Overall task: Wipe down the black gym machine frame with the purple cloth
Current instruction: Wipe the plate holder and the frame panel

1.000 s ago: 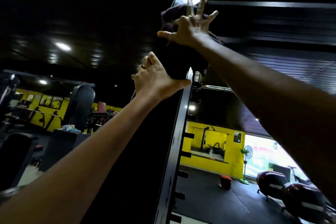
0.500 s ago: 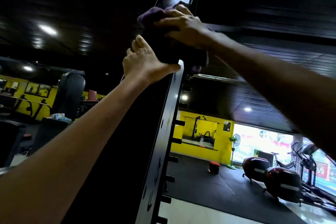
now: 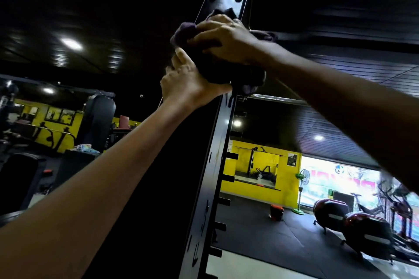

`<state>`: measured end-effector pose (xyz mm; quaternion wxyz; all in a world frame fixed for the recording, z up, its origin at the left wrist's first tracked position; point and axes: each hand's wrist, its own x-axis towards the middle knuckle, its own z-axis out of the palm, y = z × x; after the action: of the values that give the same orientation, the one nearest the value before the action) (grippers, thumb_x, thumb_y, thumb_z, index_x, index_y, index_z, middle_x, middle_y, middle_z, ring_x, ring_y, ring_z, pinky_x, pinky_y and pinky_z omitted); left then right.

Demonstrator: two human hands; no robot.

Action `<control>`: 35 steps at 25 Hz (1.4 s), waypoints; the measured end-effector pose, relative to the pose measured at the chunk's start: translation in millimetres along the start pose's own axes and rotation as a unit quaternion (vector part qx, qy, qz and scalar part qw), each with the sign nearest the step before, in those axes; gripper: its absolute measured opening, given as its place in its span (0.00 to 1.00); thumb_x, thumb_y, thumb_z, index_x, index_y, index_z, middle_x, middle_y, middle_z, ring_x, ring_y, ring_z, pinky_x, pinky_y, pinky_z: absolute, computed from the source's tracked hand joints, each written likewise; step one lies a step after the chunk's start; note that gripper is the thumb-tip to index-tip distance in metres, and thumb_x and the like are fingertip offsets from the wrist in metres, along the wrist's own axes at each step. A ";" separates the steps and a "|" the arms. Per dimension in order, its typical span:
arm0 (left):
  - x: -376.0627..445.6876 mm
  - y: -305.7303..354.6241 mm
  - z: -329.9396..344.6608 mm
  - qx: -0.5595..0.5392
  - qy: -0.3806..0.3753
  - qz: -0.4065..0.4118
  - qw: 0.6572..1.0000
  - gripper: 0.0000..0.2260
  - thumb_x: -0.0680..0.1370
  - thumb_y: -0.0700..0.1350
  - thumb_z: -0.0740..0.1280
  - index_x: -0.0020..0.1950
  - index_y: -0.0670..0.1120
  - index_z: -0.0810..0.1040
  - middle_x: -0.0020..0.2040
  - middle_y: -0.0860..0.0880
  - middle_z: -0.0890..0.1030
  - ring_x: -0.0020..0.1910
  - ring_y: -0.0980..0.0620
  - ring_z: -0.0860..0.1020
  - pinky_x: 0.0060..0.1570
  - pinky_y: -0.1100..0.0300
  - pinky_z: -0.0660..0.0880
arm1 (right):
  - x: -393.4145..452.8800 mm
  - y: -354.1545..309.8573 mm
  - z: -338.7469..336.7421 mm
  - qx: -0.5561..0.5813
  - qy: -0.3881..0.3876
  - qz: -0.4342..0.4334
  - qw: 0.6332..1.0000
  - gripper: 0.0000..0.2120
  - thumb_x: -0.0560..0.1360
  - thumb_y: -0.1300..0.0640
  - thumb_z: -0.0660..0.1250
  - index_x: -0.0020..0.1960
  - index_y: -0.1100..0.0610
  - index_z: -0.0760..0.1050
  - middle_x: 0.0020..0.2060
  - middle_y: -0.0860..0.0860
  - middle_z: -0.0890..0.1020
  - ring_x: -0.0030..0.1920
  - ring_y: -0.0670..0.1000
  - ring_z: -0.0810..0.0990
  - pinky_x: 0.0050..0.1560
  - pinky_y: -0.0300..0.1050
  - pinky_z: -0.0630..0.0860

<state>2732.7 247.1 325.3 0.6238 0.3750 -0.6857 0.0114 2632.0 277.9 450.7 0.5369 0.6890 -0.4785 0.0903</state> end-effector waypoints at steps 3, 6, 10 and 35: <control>-4.1 1.3 -3.5 0.013 -0.025 -0.003 1.000 0.61 0.64 0.72 0.67 0.76 0.37 0.38 0.77 0.40 0.51 0.74 0.41 0.58 0.69 0.49 0.60 | -0.9 15.7 -6.0 -0.006 -0.018 0.009 1.000 0.18 0.79 0.47 0.60 0.68 0.36 0.66 0.75 0.42 0.58 0.76 0.54 0.47 0.71 0.67 0.46; -27.4 -5.0 -12.0 0.048 -0.063 -0.008 0.997 0.65 0.59 0.76 0.65 0.75 0.40 0.32 0.78 0.40 0.39 0.77 0.40 0.49 0.73 0.43 0.50 | 22.7 13.3 -8.2 0.040 0.002 0.144 0.989 0.17 0.79 0.46 0.60 0.66 0.34 0.68 0.75 0.45 0.57 0.76 0.58 0.49 0.71 0.66 0.53; -80.6 -30.5 -15.1 0.081 -0.118 -0.063 0.988 0.67 0.53 0.79 0.58 0.74 0.43 0.28 0.77 0.40 0.36 0.77 0.39 0.45 0.72 0.39 0.45 | 11.3 -11.6 1.6 -0.026 0.021 0.074 0.997 0.20 0.76 0.39 0.61 0.68 0.37 0.68 0.73 0.48 0.62 0.74 0.56 0.55 0.70 0.63 0.55; -161.4 -57.0 -17.7 0.030 -0.100 -0.101 0.989 0.60 0.64 0.67 0.71 0.76 0.46 0.32 0.78 0.46 0.44 0.76 0.42 0.50 0.71 0.42 0.55 | 14.3 -30.0 0.2 0.022 -0.001 -0.043 0.999 0.24 0.77 0.50 0.64 0.72 0.49 0.65 0.68 0.55 0.67 0.69 0.57 0.63 0.68 0.60 0.64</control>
<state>2768.3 295.5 164.0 0.5384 0.4605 -0.7023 -0.0687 2662.2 268.6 440.2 0.5244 0.7209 -0.4466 0.0769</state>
